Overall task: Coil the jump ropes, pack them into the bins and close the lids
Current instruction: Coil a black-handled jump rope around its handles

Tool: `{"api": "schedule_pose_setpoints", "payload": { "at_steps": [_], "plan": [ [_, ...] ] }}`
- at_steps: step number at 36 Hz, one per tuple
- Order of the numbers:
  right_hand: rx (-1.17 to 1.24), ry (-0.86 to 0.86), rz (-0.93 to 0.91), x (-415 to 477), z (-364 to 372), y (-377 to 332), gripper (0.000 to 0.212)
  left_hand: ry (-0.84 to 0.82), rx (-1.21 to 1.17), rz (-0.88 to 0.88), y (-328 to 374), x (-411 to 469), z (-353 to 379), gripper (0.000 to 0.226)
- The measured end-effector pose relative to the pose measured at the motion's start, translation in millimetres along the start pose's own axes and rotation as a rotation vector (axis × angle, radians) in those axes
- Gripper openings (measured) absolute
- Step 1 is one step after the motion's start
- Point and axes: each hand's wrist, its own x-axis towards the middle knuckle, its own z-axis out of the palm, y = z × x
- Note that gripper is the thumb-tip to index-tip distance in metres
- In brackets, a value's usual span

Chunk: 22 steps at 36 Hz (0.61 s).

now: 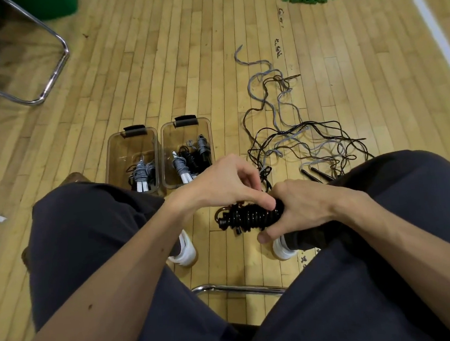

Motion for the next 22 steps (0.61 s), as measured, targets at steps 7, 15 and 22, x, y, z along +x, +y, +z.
{"api": "schedule_pose_setpoints", "payload": {
  "at_steps": [7, 15, 22],
  "plan": [
    [0.455, -0.023, -0.164, -3, -3, -3, 0.028, -0.031, -0.319, -0.078, 4, 6, -2, 0.051],
    [0.651, 0.09, -0.198, -1, -10, 2, 0.078, 0.077, -0.571, -0.133, 4, 3, -5, 0.048],
    [0.741, 0.241, -0.263, -2, -16, 3, 0.065, 0.209, -0.602, -0.118, 23, -9, 3, 0.029]
  ]
}}
